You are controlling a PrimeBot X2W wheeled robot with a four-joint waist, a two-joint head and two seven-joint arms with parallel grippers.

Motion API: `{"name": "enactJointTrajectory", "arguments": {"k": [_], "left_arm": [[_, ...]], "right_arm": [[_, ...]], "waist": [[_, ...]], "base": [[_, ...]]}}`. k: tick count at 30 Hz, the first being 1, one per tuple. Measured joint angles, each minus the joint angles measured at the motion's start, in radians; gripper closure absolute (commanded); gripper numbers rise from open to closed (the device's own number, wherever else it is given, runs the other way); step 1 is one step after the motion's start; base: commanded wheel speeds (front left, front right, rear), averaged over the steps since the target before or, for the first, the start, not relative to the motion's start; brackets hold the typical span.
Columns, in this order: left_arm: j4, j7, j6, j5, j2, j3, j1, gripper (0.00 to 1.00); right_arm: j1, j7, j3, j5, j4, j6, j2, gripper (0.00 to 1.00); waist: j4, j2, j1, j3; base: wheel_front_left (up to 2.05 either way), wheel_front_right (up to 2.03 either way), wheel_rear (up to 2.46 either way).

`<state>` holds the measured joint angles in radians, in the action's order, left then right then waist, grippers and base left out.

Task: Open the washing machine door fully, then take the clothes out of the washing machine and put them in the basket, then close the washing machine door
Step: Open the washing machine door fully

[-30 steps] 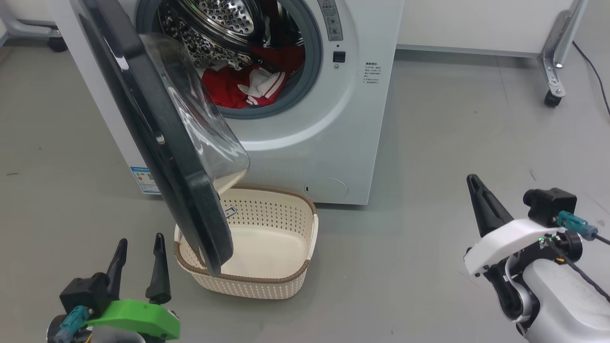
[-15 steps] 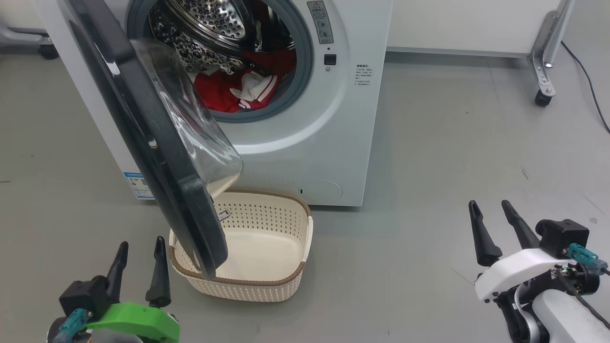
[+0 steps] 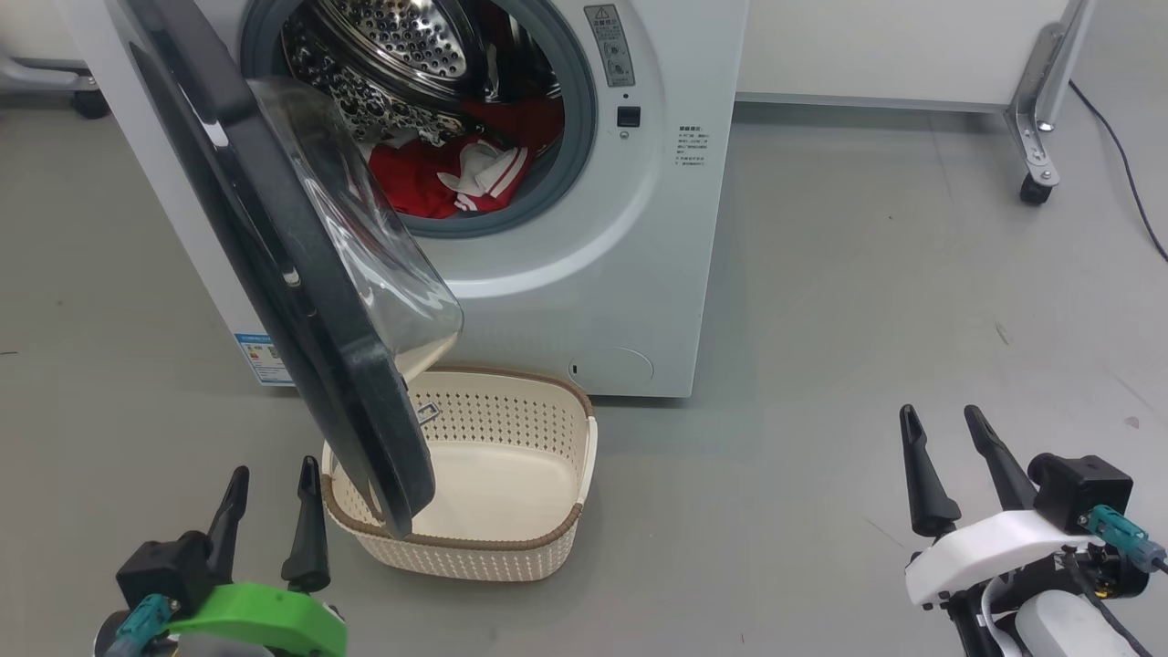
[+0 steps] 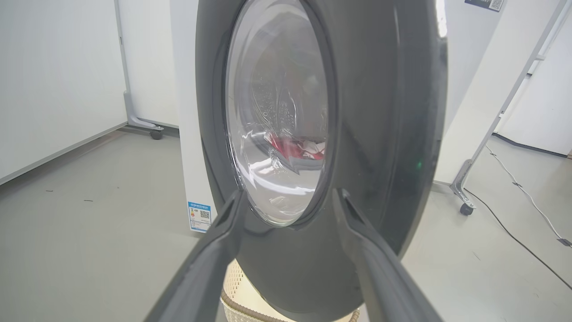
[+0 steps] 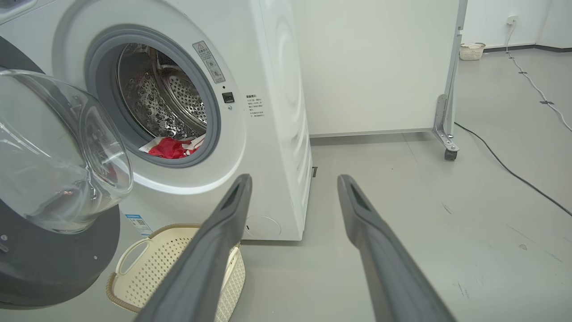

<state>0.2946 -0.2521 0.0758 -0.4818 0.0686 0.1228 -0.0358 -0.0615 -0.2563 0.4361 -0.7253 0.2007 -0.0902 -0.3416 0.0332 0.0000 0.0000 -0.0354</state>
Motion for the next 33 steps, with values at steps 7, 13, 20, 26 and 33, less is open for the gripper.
{"name": "enactJointTrajectory", "arguments": {"k": [7, 13, 20, 26, 33], "left_arm": [[0.000, 0.000, 0.001, 0.010, -0.006, 0.000, 0.015, 0.00], [0.002, 0.000, 0.001, 0.012, -0.011, -0.001, 0.018, 0.00], [0.002, 0.000, 0.005, 0.020, -0.014, -0.002, 0.019, 0.00], [0.002, 0.000, 0.009, 0.026, -0.015, -0.003, 0.019, 0.00], [0.002, 0.000, 0.009, 0.043, -0.015, -0.003, 0.019, 0.00]], "right_arm": [[0.035, 0.000, -0.007, 0.035, -0.024, 0.000, 0.017, 0.00], [0.057, 0.000, -0.016, 0.051, -0.037, 0.001, 0.026, 0.00], [0.074, 0.000, -0.036, 0.064, -0.050, 0.001, 0.031, 0.00], [0.092, 0.000, -0.048, 0.072, -0.059, 0.010, 0.040, 0.00], [0.094, 0.000, -0.058, 0.091, -0.063, 0.018, 0.050, 0.00]], "waist": [[-0.003, 0.0000, 0.0000, -0.004], [-0.006, 0.0000, 0.0000, -0.005], [-0.008, 0.0000, 0.0000, -0.006], [-0.007, 0.0000, 0.0000, -0.005], [-0.006, 0.0000, 0.0000, -0.002]], "base": [[0.00, 0.00, 0.00], [0.00, 0.00, 0.00], [0.00, 0.00, 0.00], [0.00, 0.00, 0.00], [0.00, 0.00, 0.00]]}}
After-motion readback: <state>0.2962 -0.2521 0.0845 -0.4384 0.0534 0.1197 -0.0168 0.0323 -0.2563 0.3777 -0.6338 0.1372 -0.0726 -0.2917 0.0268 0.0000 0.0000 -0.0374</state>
